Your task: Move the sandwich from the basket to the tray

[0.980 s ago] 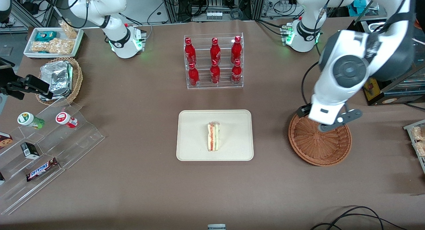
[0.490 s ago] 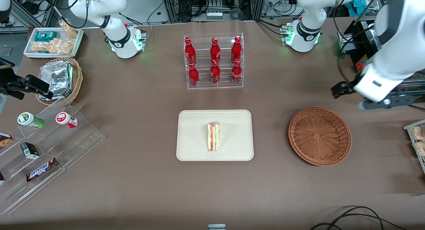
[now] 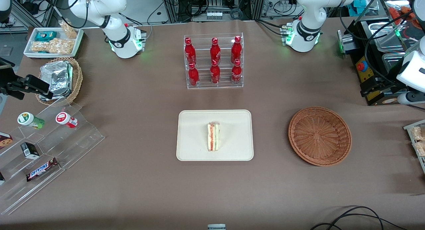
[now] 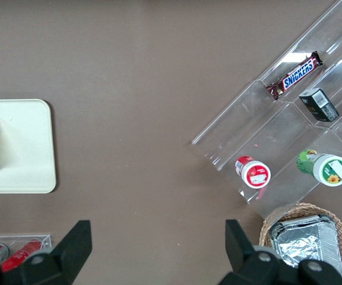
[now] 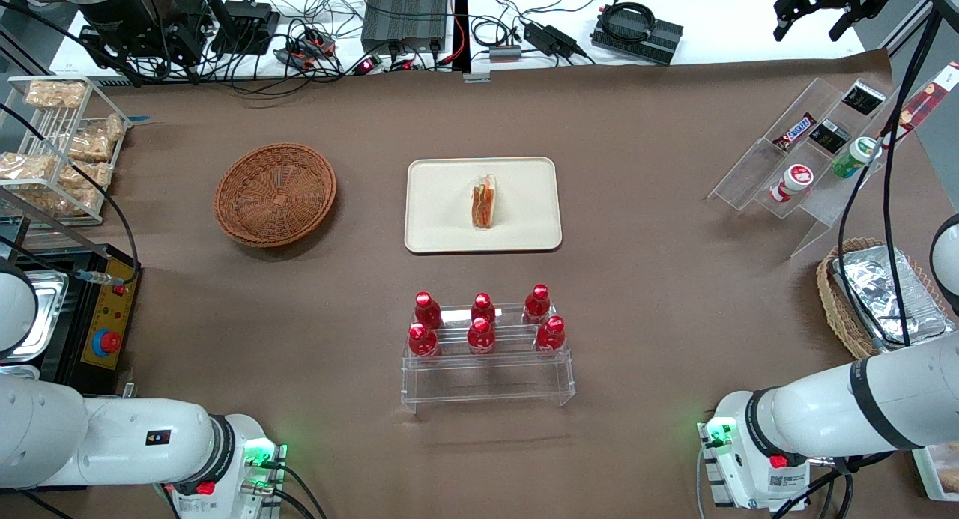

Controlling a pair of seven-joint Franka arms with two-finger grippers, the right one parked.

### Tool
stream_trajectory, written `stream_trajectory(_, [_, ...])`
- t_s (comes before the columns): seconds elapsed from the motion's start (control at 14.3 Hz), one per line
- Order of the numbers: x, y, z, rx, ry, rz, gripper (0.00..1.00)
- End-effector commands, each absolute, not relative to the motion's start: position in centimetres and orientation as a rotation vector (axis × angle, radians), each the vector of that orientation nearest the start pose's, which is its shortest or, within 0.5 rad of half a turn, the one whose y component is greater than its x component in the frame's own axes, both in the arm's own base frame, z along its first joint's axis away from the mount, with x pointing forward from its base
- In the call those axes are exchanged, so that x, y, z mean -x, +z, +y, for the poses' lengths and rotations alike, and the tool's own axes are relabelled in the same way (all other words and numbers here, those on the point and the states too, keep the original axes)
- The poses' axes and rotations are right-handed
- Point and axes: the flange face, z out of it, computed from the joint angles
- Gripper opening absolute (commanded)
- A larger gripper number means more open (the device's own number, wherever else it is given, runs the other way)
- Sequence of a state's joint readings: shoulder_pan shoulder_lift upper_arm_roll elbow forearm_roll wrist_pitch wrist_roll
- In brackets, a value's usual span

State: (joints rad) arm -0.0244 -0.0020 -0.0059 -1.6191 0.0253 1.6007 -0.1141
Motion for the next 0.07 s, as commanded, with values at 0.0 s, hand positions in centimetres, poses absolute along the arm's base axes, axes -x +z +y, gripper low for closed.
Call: stream_trajectory(0.0, [-55.38,61.00,-1.85,3.146,0.024,-0.061,1.00])
